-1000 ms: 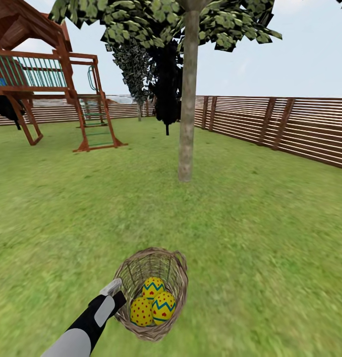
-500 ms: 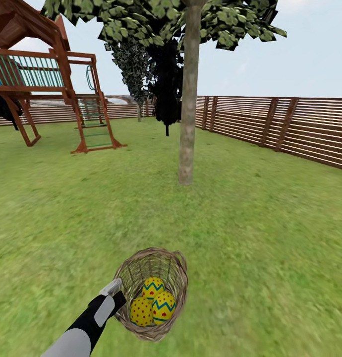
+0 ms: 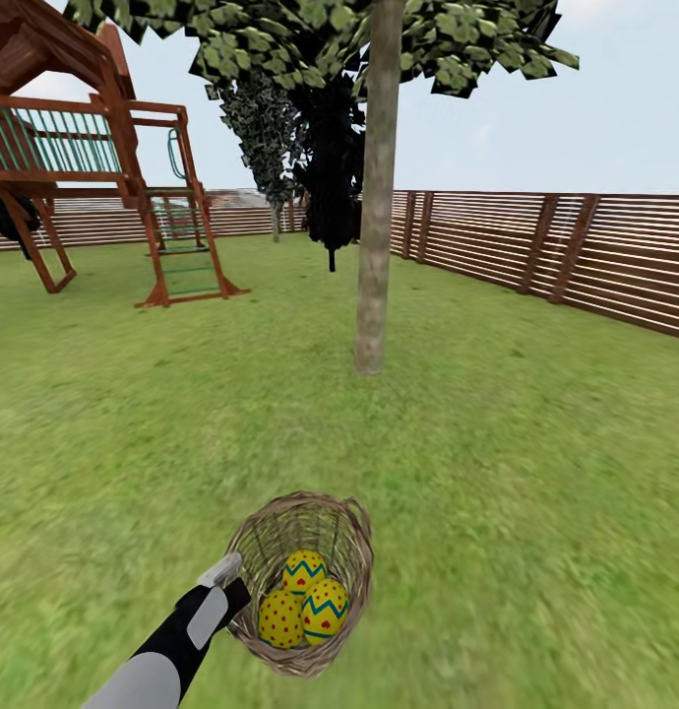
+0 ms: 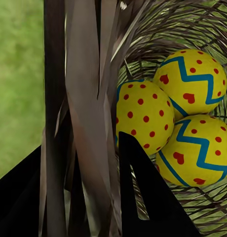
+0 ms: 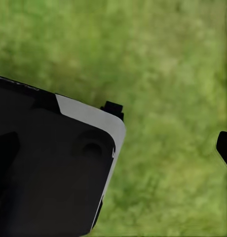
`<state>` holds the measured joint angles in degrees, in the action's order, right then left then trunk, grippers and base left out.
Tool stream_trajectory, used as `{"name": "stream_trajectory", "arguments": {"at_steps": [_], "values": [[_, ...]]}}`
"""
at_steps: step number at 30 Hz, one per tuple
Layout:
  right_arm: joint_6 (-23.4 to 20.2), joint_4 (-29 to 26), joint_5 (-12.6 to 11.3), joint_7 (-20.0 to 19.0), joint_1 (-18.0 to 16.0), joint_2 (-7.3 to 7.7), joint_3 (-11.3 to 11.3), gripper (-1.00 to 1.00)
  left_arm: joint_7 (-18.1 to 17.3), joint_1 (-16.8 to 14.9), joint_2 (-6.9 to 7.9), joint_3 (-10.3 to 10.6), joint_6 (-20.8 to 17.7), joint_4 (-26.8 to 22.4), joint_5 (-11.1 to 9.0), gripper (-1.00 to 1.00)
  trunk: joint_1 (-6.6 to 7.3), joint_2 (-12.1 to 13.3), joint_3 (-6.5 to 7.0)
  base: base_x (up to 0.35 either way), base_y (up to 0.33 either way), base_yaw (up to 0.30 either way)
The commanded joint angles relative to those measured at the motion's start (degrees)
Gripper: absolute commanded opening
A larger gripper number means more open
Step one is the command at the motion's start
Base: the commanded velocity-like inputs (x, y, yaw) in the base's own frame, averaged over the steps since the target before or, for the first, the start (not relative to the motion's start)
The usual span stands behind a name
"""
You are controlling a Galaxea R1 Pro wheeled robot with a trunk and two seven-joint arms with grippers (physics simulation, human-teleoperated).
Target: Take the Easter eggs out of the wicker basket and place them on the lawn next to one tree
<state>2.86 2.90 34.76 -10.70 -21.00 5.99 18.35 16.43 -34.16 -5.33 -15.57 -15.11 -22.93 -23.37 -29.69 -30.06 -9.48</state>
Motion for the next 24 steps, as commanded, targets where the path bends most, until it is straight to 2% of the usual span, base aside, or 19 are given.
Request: {"name": "stream_trajectory", "arguments": {"at_steps": [1, 13, 17, 24], "values": [[0.3, 0.2, 0.4, 0.0, -0.1, 0.1, 0.5, 1.0, 0.4, 0.0, -0.03, -0.1, -0.2, -0.2, -0.7, -1.0, -0.06, -0.1, -0.1, 0.342, 0.0, 0.0], [0.3, 0.1, 0.4, 0.0, -0.1, -0.04, 0.5, 1.0, 0.4, 0.0, -0.03, -0.1, -0.2, -0.2, -0.7, -1.0, -0.06, -0.1, -0.1, 0.342, 0.0, 0.0], [0.3, 0.1, 0.4, 0.0, -0.1, -0.1, 0.5, 1.0, 0.4, 0.0, -0.03, -0.1, -0.2, -0.2, -0.7, -1.0, -0.06, -0.1, -0.1, 0.342, 0.0, 0.133], [0.3, 0.1, 0.4, 0.0, -0.1, -0.02, 0.5, 1.0, 0.4, 0.0, -0.03, -0.1, -0.2, -0.2, -0.7, -1.0, -0.06, -0.1, -0.1, 0.342, 0.0, 0.01]]}}
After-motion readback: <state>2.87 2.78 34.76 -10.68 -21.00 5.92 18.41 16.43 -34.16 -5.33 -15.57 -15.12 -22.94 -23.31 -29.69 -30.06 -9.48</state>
